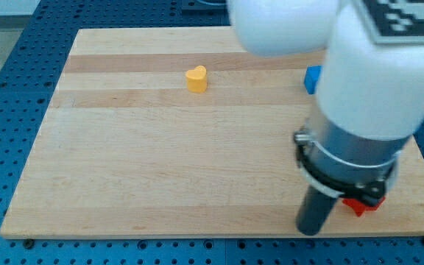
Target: Push the red star into the red circle
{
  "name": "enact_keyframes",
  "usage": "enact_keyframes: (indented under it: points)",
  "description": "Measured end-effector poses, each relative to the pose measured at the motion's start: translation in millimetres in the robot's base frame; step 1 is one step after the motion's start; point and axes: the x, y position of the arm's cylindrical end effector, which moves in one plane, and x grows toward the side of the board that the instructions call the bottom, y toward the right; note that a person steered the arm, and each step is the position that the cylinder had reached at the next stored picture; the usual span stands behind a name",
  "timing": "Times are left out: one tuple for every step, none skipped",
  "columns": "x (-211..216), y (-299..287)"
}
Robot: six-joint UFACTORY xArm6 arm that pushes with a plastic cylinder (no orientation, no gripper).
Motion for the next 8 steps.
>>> enact_keyframes:
  points:
    - [0.2, 43.2]
    - [0.1, 85.9]
    - [0.1, 98.6]
    - [0.1, 98.6]
    - [-3.9, 98.8]
    - [-19.7, 99.6]
    - [-27.8, 97.9]
    - [-27.9, 85.3]
